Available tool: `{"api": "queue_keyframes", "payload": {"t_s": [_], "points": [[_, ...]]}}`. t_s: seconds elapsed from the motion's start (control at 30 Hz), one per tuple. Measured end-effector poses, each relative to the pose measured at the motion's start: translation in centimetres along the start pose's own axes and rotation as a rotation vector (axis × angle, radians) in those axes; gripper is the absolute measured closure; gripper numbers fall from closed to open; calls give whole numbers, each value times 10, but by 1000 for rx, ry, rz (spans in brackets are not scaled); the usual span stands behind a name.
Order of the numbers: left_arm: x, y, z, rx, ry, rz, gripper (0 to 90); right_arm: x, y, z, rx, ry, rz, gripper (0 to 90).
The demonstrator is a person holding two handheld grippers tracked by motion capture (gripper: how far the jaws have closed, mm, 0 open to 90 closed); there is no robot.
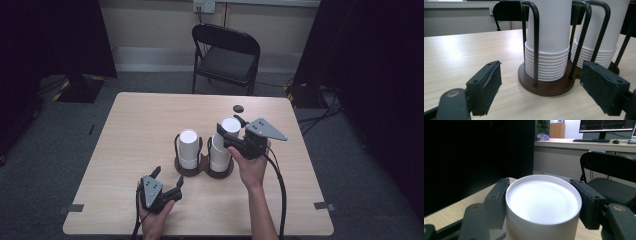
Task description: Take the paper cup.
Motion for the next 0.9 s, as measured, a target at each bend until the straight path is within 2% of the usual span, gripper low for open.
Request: {"api": "queue_keyframes", "payload": {"t_s": [0.07,0.1,0.23,0.4,0.43,0.47,0.53,0.63,0.9], "points": [[0,0,0,13,-6,-12,193,5,0,3,-16,10,3,345],[1,0,0,31,-2,-35,193,8,1,4,-16,16,-2,346],[2,0,0,38,-9,-50,190,17,2,7,-31,30,-3,346],[3,4,1,40,-14,-88,202,31,5,3,-59,34,-16,346],[3,6,1,48,-20,-110,220,33,6,1,-73,29,-18,346],[1,6,1,57,-27,-116,251,37,6,-2,-93,28,-30,346],[0,6,2,56,-29,-112,242,39,6,-3,-100,31,-31,346],[0,7,3,85,-28,-134,240,46,5,-3,-111,40,-36,346],[1,16,10,74,-9,-166,262,66,-2,-11,-177,61,-32,346]]}}
Point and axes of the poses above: each handheld gripper's, and its own axes: x roughly backward along the jaws, z roughly out of its top, y roughly to its right, the point moved 9 cm from there along -x, roughly forward along the jaws, and after that the axes turned 5 degrees about y, right-handed, at the moved point
